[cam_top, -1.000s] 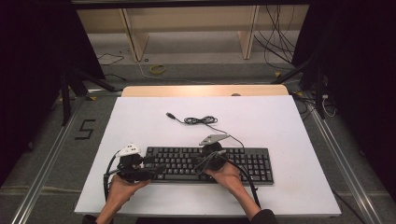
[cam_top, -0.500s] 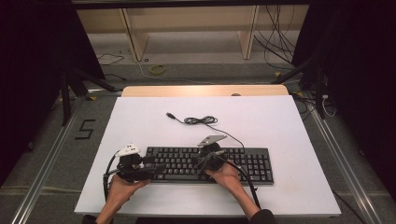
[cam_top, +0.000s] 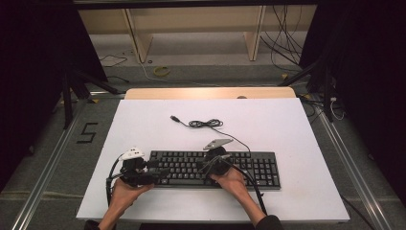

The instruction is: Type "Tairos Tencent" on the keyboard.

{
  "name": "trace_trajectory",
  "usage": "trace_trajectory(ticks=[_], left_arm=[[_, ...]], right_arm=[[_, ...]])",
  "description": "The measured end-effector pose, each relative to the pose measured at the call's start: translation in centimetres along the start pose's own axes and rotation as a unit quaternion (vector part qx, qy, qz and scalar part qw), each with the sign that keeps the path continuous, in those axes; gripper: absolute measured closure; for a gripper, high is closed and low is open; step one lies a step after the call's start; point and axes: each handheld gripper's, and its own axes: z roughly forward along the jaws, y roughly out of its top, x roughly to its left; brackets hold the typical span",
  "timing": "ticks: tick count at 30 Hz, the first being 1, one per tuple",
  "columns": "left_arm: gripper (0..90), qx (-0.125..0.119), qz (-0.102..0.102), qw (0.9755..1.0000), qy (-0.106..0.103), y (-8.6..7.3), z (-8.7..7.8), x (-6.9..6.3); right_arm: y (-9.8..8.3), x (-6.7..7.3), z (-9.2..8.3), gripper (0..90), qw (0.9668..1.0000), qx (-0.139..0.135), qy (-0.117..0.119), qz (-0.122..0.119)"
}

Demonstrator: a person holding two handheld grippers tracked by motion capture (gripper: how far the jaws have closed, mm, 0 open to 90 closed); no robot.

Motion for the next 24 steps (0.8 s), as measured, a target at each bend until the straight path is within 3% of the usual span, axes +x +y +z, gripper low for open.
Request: trace_trajectory(ticks=[5, 8, 9, 13, 19, 24], left_arm=[[33.8, 0.003, 0.002, 1.0, 0.005, 0.1, 0.1, 0.1], [34.2, 0.005, 0.004, 1.0, 0.006, 0.2, 0.2, 0.1], [34.2, 0.005, 0.004, 1.0, 0.007, 0.2, 0.3, 0.1], [36.4, 0.009, 0.007, 0.9999, 0.009, 0.4, 0.6, 0.1], [38.4, 0.009, 0.011, 0.9999, 0.01, 0.6, 0.9, 0.0], [41.1, 0.01, 0.015, 0.9998, 0.011, 0.9, 1.2, -0.1]], right_arm=[[0.2, -0.2, -1.1, 86.6, 0.9996, -0.027, 0.006, 0.009], [0.2, -0.2, -1.8, 78.7, 0.9991, -0.039, 0.013, 0.01], [0.2, -0.2, -1.8, 78.7, 0.9991, -0.039, 0.013, 0.01], [0.1, -0.1, -2.3, 64.0, 0.9983, -0.05, 0.025, 0.015], [0.1, 0.0, -3.0, 56.0, 0.9973, -0.061, 0.038, 0.015], [-0.1, 0.1, -3.4, 50.5, 0.9971, -0.067, 0.035, 0.009]])
